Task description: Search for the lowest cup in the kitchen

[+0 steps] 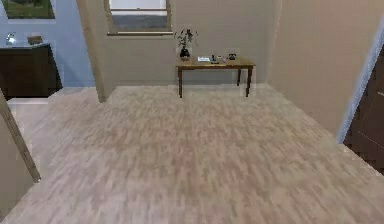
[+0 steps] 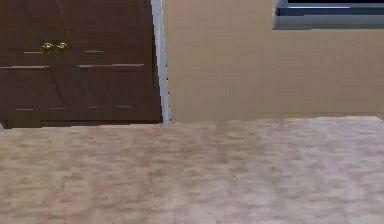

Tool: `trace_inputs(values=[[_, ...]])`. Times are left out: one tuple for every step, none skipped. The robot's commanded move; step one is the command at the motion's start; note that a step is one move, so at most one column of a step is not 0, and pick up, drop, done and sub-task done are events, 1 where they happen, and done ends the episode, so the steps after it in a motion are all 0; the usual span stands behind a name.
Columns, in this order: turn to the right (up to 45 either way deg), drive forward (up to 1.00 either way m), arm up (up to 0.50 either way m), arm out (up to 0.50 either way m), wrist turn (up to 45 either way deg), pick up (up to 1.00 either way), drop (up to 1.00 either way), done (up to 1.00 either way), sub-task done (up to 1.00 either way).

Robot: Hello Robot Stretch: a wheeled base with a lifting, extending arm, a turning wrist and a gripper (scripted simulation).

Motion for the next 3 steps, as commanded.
trace_inputs(values=[[0.0, 0.65, 0.00, 0.00, 0.0, 0.00, 0.00, 0.00, 0.00], [-36.0, 0.00, 0.00, 0.00, 0.0, 0.00, 0.00, 0.00, 0.00], [0.0, 1.00, 0.00, 0.00, 0.0, 0.00, 0.00, 0.00, 0.00]])
